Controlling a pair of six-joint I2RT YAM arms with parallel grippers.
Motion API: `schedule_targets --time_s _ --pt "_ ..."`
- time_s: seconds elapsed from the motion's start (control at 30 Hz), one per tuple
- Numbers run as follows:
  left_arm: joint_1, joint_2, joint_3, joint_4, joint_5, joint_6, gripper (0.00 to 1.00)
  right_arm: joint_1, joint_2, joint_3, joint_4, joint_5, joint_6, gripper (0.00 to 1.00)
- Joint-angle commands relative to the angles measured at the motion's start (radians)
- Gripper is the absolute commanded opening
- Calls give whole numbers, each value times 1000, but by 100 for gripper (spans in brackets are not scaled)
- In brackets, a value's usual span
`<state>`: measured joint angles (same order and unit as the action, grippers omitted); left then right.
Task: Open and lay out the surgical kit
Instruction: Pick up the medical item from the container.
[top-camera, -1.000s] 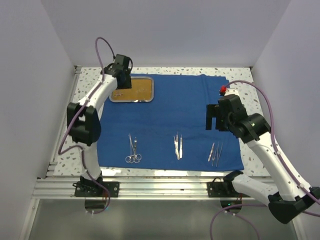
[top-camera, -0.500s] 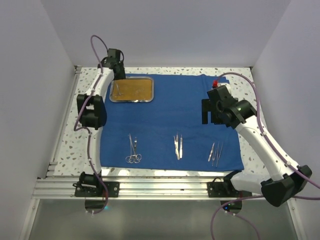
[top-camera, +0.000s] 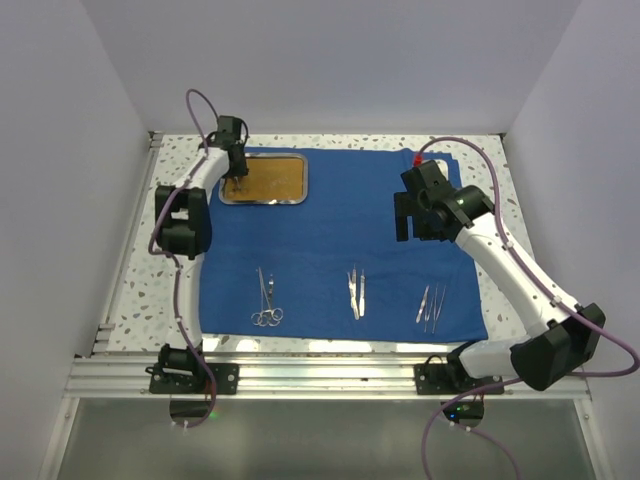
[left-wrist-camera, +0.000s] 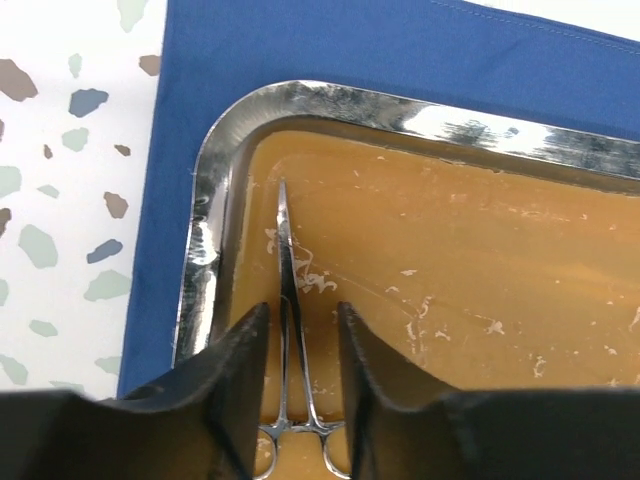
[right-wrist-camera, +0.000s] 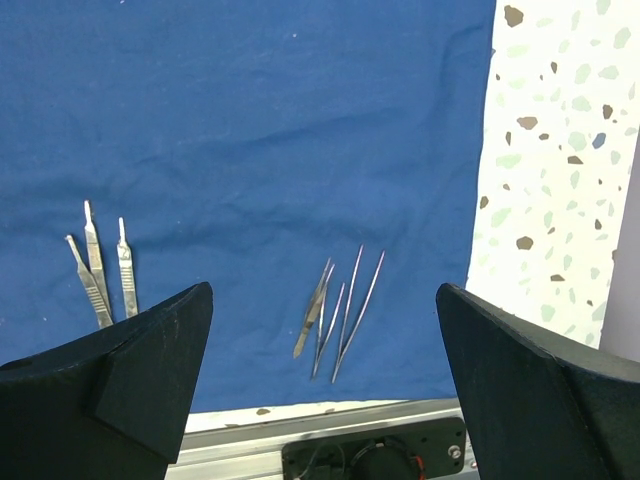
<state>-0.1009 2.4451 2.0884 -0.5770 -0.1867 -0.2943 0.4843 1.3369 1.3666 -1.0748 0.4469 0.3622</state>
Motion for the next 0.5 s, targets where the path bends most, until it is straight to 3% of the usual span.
schedule_targets --time_s 0.0,0.07,0.3,0.47 --pt "7 20 -59 12 47 -3 34 2 7 45 29 15 -17 98" --pt "13 26 -64 8 64 -9 25 -1 10 48 29 15 -19 98" --pt "18 38 -90 3 64 -11 14 0 11 52 27 27 -43 98" --pt "23 45 -125 14 82 -6 0 0 11 52 29 29 -46 98"
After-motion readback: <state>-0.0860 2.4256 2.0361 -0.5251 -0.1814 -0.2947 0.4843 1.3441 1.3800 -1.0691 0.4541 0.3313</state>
